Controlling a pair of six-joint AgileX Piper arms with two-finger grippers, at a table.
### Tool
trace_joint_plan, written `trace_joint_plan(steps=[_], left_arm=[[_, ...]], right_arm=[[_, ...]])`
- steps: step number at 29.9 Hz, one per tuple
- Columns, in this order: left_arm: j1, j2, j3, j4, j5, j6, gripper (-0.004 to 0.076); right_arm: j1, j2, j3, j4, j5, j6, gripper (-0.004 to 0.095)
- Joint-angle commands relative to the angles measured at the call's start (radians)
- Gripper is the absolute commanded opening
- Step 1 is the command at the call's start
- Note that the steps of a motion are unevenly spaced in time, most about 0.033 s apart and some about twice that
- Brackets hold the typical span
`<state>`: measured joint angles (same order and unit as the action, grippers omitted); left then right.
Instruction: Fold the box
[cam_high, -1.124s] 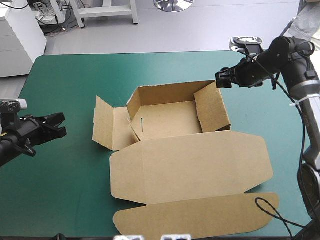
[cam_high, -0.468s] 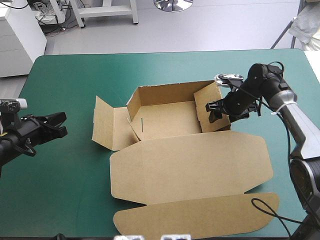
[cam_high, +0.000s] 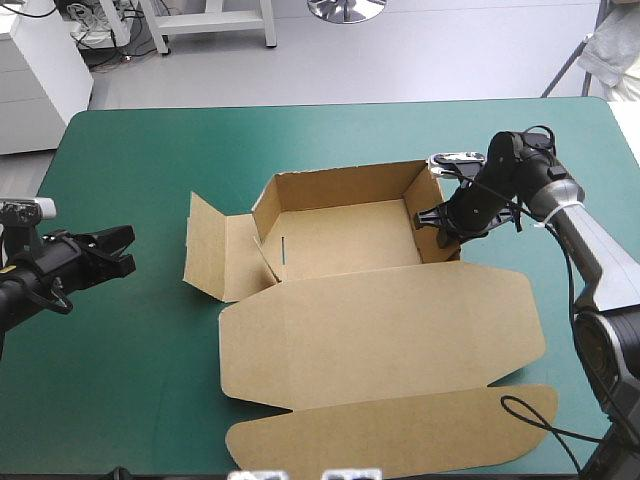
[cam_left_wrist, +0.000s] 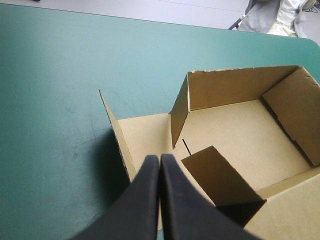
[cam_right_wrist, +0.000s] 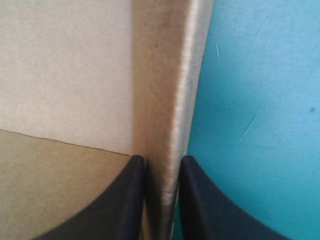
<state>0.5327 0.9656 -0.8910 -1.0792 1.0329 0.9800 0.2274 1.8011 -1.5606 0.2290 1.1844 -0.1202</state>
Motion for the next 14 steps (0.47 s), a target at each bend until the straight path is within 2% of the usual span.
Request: trace_joint_plan(steps=[1,5,8,10,14], left_arm=[[-0.006,-0.005,-0.025,-0.071,-0.006,0.001,-0.0010],[-0.006,-0.005,-0.025,-0.071,-0.012,0.001,-0.0010],[-0.006,-0.005,-0.025,-0.075,-0.020,0.001,-0.0010],[-0.006,-0.005,-0.025,-0.093,-0.018,0.001,-0.0010],[-0.006,-0.005,-0.025,-0.126,-0.041,0.001,-0.0010]], right_arm=[[-0.001,-0.046,-0.024,0.014,-0.026,-0.044,-0.0011],[-0.001,-0.046,-0.032,0.005,-0.003,-0.051,-0.0019],[-0.001,-0.046,-0.093,-0.046,0.066,-0.066,-0.0019],[-0.001,-0.062,-0.145,-0.085,0.071,-0.070,-0.0019],[-0.001,-0.117,-0.231,-0.069,0.071,-0.137,-0.0019]])
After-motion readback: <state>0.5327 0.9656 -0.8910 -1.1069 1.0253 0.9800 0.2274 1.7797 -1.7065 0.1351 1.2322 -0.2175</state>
